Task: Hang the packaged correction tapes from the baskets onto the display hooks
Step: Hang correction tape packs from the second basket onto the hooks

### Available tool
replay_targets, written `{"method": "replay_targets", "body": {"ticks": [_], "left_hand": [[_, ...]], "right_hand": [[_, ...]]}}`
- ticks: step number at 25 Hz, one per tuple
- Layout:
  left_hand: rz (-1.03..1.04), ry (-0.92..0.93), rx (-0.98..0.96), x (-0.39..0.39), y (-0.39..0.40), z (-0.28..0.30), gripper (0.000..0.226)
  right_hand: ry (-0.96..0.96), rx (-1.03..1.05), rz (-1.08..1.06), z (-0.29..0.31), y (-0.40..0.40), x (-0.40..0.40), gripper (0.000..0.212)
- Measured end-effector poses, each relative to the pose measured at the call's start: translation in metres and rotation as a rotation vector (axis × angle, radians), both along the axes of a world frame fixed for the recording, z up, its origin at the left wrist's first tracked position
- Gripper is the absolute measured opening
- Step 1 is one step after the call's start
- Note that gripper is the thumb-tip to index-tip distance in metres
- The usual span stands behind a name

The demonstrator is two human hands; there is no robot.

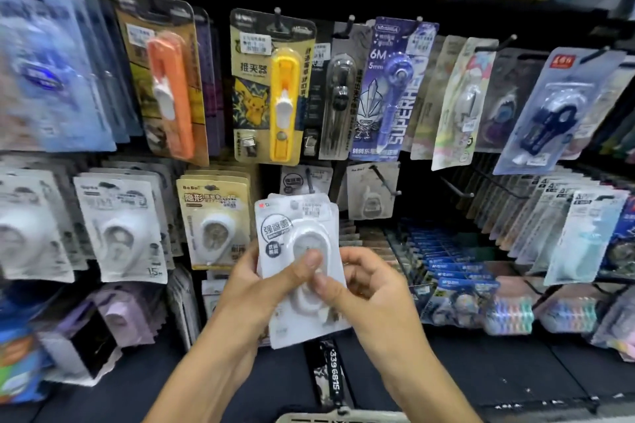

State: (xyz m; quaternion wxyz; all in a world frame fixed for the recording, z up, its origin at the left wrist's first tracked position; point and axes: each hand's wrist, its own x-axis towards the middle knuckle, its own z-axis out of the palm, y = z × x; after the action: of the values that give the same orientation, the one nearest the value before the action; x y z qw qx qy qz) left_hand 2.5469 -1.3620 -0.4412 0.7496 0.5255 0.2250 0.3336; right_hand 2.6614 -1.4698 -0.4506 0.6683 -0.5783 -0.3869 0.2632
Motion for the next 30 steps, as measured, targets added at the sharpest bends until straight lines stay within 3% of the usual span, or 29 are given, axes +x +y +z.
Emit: {"method": "replay_targets", "body": {"ticks": [2, 4, 9, 11, 15, 21, 23, 26, 30], "left_hand": [[0.011, -0.007, -0.031, -0.01, 0.006, 0.003, 0.091], [0.1, -0.015, -0.048, -0.023, 0.015, 0.006, 0.082], [0.29, -0.103, 0.03, -0.056, 0.037, 0.018, 0.054], [0.299, -0.114, 0.038, -0.058, 0.039, 0.019, 0.052], [0.29, -0.062, 0.046, -0.049, 0.036, 0.013, 0.054], [0.225, 0.031, 0.116, -0.034, 0.029, 0.005, 0.058], [0.158, 0.018, 0.081, -0.034, 0.028, 0.004, 0.052], [0.223, -0.002, -0.024, -0.038, 0.035, 0.001, 0.033], [0.408, -0.024, -0.024, -0.042, 0.036, 0.009, 0.022]], "right_hand": [[0.188, 0.029, 0.005, 0.006, 0.004, 0.001, 0.043], [0.269, 0.023, -0.019, 0.009, 0.005, 0.005, 0.044], [0.048, -0.084, -0.192, 0.008, 0.022, 0.009, 0.008], [-0.052, -0.12, -0.275, 0.007, 0.032, 0.005, 0.014], [0.072, -0.17, -0.287, -0.005, 0.036, -0.003, 0.057], [-0.083, -0.022, 0.062, 0.0, 0.034, -0.028, 0.035], [-0.013, -0.016, 0.032, 0.005, 0.038, -0.026, 0.026], [0.207, -0.032, -0.061, 0.009, 0.034, -0.016, 0.016], [0.072, -0.107, -0.151, 0.002, 0.029, -0.005, 0.008]]}}
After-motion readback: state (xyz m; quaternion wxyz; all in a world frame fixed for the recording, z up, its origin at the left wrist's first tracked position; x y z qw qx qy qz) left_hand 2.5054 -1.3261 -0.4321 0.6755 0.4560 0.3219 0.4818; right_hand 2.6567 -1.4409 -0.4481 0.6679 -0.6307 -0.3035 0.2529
